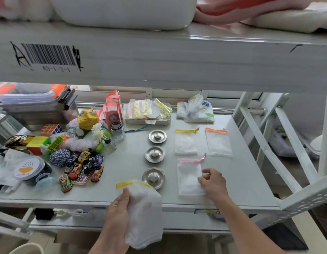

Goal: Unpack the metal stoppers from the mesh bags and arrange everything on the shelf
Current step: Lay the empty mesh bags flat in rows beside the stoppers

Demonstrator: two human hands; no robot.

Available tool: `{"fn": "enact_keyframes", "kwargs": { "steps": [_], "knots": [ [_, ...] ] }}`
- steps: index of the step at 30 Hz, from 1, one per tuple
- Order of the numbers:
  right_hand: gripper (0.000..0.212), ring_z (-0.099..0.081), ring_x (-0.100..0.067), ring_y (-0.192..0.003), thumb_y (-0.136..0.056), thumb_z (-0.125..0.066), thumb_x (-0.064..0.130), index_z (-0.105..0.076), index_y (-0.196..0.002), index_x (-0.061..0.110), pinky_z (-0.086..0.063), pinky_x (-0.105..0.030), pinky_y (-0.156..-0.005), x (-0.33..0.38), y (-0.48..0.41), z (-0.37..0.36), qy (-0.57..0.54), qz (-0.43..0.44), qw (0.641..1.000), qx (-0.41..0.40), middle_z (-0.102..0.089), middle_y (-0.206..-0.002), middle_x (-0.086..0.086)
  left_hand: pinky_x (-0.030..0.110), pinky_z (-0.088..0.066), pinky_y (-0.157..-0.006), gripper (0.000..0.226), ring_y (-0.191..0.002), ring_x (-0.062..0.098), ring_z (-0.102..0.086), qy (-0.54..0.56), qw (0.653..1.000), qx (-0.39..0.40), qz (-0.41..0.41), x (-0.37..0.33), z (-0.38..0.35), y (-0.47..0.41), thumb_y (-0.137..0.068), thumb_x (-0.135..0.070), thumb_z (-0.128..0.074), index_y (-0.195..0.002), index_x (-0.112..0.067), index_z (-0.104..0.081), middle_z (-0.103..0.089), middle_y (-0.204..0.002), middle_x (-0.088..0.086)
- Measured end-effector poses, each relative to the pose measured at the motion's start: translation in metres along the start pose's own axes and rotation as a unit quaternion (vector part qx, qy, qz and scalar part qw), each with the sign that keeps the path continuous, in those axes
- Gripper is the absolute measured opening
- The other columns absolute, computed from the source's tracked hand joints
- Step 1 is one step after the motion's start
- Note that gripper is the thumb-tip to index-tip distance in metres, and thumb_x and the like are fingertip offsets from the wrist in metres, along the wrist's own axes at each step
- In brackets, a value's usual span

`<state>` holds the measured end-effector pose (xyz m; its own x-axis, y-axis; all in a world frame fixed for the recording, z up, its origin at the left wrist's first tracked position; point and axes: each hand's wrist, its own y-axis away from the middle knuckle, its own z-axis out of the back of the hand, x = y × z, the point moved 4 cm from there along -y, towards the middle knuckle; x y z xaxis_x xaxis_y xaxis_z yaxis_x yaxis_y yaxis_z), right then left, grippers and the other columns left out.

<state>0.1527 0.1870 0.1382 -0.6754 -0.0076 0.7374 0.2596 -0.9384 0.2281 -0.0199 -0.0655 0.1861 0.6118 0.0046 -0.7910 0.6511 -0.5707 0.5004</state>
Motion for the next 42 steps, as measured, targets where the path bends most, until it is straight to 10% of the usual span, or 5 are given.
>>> {"fn": "enact_keyframes", "kwargs": {
  "steps": [10, 15, 18, 29, 42],
  "knots": [
    [0.049, -0.061, -0.019, -0.101, -0.091, -0.062, 0.041, -0.053, -0.130, 0.013, -0.047, -0.033, -0.087, 0.003, 0.019, 0.013, 0.077, 0.022, 0.996, -0.039, -0.065, -0.113, -0.003, 0.041, -0.063, -0.061, 0.039, -0.065, 0.031, -0.077, -0.026, 0.998, 0.056, 0.031, 0.009, -0.031, -0.005, -0.098, -0.033, -0.049, -0.102, 0.000, -0.071, -0.080, -0.085, 0.021],
    [0.037, -0.068, -0.026, -0.067, -0.095, -0.061, 0.035, -0.068, -0.107, 0.001, -0.058, -0.038, -0.063, -0.004, 0.076, 0.011, -0.349, -0.179, 0.903, 0.176, -0.072, -0.086, -0.013, 0.048, -0.062, -0.067, 0.041, -0.078, 0.041, -0.076, -0.077, 0.986, 0.124, 0.075, 0.032, -0.089, -0.006, -0.099, -0.033, -0.048, -0.105, 0.001, -0.070, -0.079, -0.097, 0.024],
    [0.029, -0.069, -0.040, -0.094, -0.090, -0.069, 0.016, -0.071, -0.110, -0.005, -0.054, -0.052, -0.088, -0.003, 0.090, 0.026, -0.447, -0.128, 0.844, 0.267, -0.073, -0.107, -0.028, 0.060, -0.054, -0.086, 0.045, -0.095, 0.045, -0.070, -0.111, 0.979, 0.149, 0.088, 0.050, -0.125, -0.013, -0.098, -0.035, -0.051, -0.112, 0.005, -0.066, -0.072, -0.110, 0.033],
    [0.025, -0.062, -0.012, -0.063, -0.089, -0.069, 0.000, -0.066, -0.112, 0.008, -0.052, -0.027, -0.051, -0.053, -0.015, 0.122, -0.290, -0.010, 0.957, 0.007, -0.071, -0.082, -0.003, 0.031, -0.055, -0.055, 0.037, -0.059, 0.018, -0.063, -0.203, 0.955, 0.209, 0.047, 0.088, -0.239, -0.050, -0.089, -0.001, -0.063, -0.123, -0.012, -0.057, -0.062, -0.080, 0.007],
    [0.048, -0.066, -0.014, -0.088, -0.085, -0.070, 0.008, -0.057, -0.131, 0.011, -0.056, -0.037, -0.087, -0.092, -0.039, 0.117, 0.002, -0.036, 0.997, -0.066, -0.068, -0.085, 0.009, 0.041, -0.063, -0.075, 0.056, -0.074, 0.021, -0.072, -0.460, 0.885, 0.078, -0.010, 0.124, -0.235, -0.064, -0.069, -0.006, -0.055, -0.118, -0.031, -0.044, -0.070, -0.080, 0.003]
  ]
}}
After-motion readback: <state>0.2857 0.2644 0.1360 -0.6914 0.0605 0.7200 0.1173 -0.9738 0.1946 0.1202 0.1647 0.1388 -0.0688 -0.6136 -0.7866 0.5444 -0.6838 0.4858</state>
